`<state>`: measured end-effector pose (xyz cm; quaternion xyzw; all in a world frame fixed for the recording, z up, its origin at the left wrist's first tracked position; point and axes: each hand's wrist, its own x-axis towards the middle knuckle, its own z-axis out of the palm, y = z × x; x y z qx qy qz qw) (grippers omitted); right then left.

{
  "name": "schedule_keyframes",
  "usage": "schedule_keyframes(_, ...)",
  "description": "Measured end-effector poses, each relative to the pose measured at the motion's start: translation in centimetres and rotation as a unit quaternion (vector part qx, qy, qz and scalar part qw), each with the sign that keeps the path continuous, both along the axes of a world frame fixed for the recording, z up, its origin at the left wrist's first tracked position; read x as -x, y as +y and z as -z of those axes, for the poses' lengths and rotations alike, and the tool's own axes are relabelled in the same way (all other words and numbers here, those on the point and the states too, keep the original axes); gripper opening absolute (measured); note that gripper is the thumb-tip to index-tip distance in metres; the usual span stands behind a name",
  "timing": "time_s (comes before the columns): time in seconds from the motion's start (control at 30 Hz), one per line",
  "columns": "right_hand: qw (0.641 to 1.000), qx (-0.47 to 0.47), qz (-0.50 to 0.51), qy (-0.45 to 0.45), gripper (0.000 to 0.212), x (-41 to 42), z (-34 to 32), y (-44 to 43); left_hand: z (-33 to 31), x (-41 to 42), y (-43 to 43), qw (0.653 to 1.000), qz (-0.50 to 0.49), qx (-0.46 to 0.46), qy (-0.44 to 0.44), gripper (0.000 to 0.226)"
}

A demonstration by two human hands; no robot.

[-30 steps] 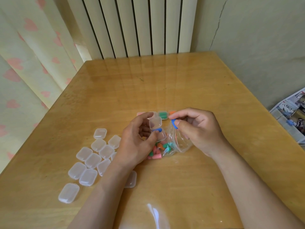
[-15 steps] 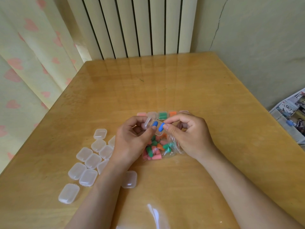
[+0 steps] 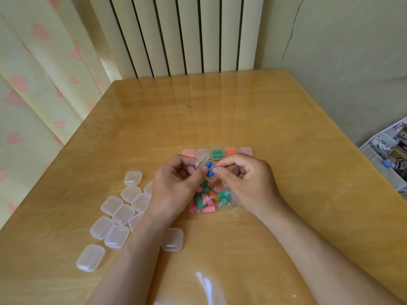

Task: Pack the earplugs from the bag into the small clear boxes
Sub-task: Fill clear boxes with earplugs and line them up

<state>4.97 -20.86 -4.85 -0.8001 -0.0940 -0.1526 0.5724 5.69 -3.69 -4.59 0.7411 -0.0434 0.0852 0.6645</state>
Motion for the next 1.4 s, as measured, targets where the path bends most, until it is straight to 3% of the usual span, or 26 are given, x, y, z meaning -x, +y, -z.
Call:
schedule_keyframes(0.37,0.978,-0.11,-0.043,0.169,0.015,0.2,-1.4,-0.1,-0.4,0.3,-0.3,0.999,0.037,0.018,0.002,0.012)
schedule_keyframes(0.83,0.972,-0.126,-0.005,0.2,0.004,0.1,-1.5,0.0,-0.6,0.5,-0.3,0.995,0.078,0.056,0.026,0.017)
schedule_keyframes(1.2,0.971,-0.145,0.007,0.191,0.002,-0.1,-1.4,-0.1,-0.7,0.8,-0.5,0.989,0.143,0.04,0.0,0.061)
schedule_keyframes(1.4,0.969,-0.154,-0.008,0.195,0.002,0.0,-1.6,-0.1,-0.3,0.7,-0.5,0.992,0.122,0.024,-0.005,0.056)
